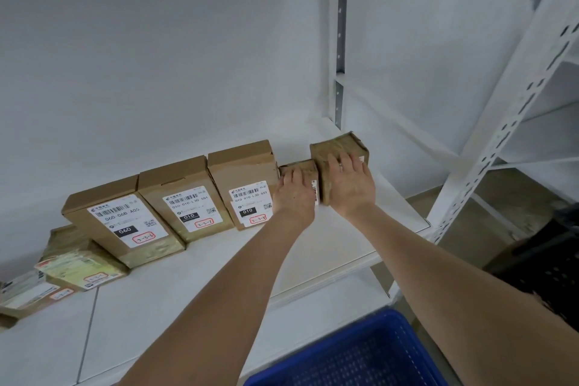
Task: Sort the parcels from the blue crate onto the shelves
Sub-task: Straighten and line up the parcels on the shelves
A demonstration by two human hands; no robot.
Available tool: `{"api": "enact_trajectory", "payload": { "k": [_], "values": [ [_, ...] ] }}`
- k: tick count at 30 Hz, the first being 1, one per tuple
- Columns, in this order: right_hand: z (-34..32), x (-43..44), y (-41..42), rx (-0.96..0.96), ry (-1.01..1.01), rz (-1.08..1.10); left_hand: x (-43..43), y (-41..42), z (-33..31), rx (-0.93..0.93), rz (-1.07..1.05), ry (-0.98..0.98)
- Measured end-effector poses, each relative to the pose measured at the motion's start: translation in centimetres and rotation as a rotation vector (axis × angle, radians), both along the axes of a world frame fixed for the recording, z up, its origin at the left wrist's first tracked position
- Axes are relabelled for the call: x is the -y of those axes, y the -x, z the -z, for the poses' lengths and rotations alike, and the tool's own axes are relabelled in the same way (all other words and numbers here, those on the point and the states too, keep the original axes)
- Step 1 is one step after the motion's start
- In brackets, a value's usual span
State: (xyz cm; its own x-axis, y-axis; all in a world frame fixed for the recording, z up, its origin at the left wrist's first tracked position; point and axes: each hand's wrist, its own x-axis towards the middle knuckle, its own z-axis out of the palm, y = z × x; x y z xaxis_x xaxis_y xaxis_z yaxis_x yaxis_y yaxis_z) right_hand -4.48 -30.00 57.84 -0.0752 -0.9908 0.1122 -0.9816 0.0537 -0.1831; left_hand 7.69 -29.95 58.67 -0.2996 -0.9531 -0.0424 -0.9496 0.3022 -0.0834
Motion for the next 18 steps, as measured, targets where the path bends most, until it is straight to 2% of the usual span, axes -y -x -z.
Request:
{"api": "enact_trajectory", "payload": {
  "k": [9,18],
  "values": [
    [-0.5,-0.8,1.2,-0.045,-0.062,-0.044,0.2,0.6,-0.1,-0.055,-0.066,-0.103],
    [-0.7,-0.3,2.3,-0.072,-0.063,-0.066,-0.6,0.5,-0.1,-0.054,-0.028,-0.029]
  ]
}}
